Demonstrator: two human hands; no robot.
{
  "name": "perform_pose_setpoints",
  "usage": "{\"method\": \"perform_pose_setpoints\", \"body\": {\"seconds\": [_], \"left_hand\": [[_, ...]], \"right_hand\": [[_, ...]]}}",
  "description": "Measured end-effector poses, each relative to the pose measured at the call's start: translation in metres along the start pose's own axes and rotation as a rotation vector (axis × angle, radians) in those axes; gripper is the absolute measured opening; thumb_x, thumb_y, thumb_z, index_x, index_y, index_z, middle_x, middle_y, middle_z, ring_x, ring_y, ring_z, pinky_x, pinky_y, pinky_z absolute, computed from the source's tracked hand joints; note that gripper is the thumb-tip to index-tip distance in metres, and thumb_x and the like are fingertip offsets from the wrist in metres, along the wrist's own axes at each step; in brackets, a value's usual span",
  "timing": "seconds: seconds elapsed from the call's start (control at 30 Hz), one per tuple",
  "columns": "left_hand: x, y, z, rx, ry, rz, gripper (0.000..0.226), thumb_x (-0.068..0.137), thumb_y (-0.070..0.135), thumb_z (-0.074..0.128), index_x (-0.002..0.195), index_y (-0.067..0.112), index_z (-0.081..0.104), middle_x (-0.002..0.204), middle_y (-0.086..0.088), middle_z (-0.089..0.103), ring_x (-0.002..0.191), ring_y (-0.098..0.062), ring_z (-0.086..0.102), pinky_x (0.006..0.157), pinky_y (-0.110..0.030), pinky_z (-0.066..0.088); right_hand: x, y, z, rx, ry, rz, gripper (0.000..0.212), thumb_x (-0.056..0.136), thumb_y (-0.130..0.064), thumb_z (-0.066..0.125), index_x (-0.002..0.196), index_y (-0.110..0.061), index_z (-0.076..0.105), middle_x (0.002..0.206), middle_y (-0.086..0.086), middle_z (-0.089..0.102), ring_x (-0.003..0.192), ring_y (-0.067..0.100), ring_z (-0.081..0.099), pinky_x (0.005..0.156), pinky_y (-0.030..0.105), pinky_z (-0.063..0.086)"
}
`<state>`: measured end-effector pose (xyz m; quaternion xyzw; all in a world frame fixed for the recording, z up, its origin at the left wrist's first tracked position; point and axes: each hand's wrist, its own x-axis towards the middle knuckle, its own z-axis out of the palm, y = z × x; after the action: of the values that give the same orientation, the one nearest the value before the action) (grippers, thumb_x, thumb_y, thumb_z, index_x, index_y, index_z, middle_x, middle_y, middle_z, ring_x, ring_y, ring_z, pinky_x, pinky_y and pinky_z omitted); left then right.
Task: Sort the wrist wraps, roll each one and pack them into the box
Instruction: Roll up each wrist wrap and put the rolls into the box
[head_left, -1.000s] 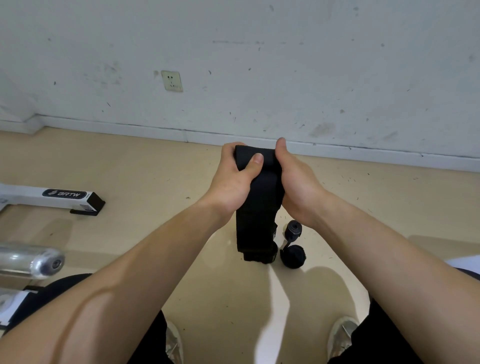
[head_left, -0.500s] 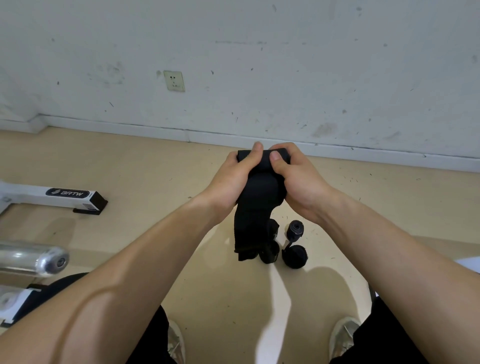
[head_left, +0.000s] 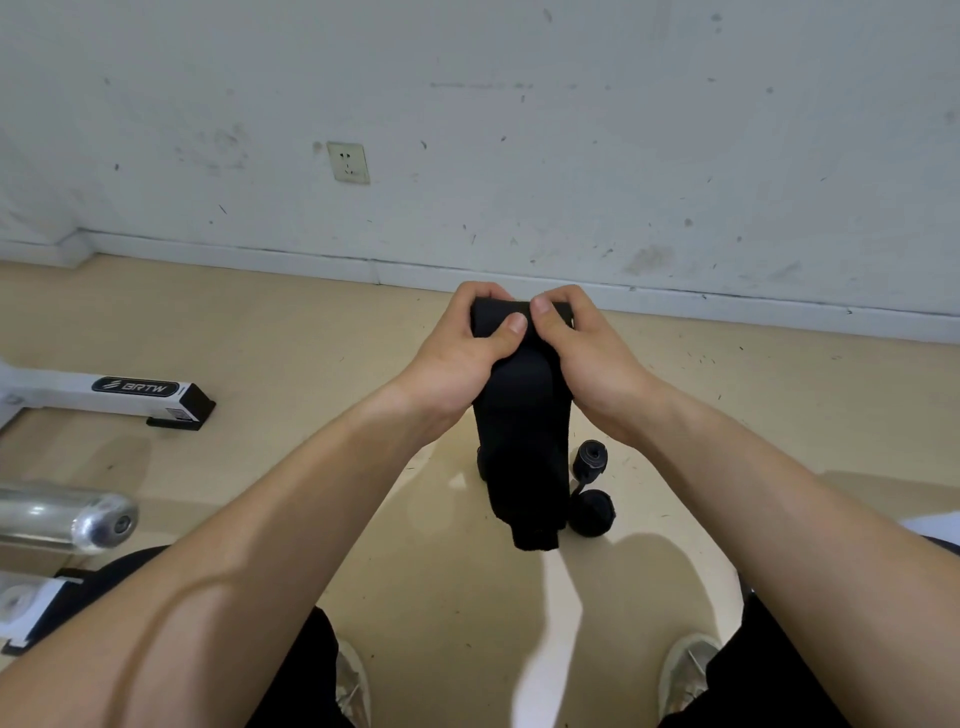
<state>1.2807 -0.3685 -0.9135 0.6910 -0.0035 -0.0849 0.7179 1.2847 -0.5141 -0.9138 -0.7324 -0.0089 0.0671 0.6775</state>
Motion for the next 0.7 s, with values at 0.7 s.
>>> {"method": "perform_pose_setpoints", "body": {"seconds": [0.7], "left_hand": [[-0.0011,-0.0031,0.0028,0.016,0.073,0.09,0.035,0.08,0.038,0.069,0.11,0.027,0.055,0.108,-0.004,0.064,0.103,-0.024,0.066,0.104,-0.051,0.054]], "right_hand": [[-0.0006,-0.0035,-0.001,-0.065,0.036,-0.004,0.033,0.106,-0.047,0.044,0.118,-0.019,0.055,0.113,-0.003,0.066,0.105,0.012,0.066,0.092,0.031,0.052]]}}
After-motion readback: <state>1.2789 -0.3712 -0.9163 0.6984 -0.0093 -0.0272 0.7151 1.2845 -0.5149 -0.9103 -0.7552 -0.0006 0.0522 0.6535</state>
